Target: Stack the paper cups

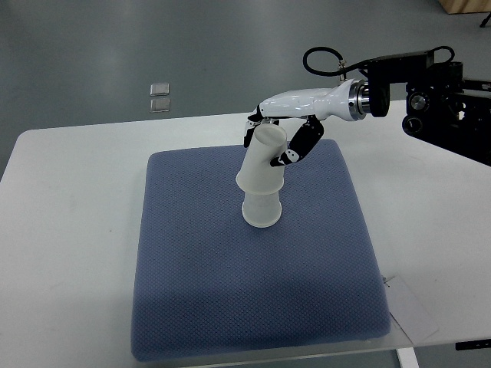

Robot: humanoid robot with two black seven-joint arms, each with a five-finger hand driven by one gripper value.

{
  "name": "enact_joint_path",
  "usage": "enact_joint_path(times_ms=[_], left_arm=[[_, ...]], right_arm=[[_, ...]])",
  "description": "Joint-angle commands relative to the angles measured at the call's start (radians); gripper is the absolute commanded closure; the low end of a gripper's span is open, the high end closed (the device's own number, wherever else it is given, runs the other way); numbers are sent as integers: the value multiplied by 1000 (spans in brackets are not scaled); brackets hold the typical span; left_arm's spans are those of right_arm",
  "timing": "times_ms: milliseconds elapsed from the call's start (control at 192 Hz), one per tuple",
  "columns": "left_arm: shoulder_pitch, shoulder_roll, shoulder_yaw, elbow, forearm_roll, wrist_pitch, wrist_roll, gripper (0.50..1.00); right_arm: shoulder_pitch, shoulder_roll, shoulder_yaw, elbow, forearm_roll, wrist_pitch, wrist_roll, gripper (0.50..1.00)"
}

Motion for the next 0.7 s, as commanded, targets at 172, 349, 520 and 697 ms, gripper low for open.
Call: enact_joint_path(times_ms=[172, 349, 520, 697], left_arm=[[0, 0, 0, 0, 0, 0, 0, 500], [0, 0, 0, 0, 0, 0, 0, 500], [0, 0, 0, 0, 0, 0, 0, 500], [0, 0, 0, 0, 0, 0, 0, 500]], right_arm=[[-17, 6, -3, 0, 3, -6, 0, 789], [-20, 6, -3, 1, 10, -3, 0, 585], [-17, 6, 0, 1, 13, -3, 0, 585], [-12, 0, 16, 1, 16, -3, 0, 585]])
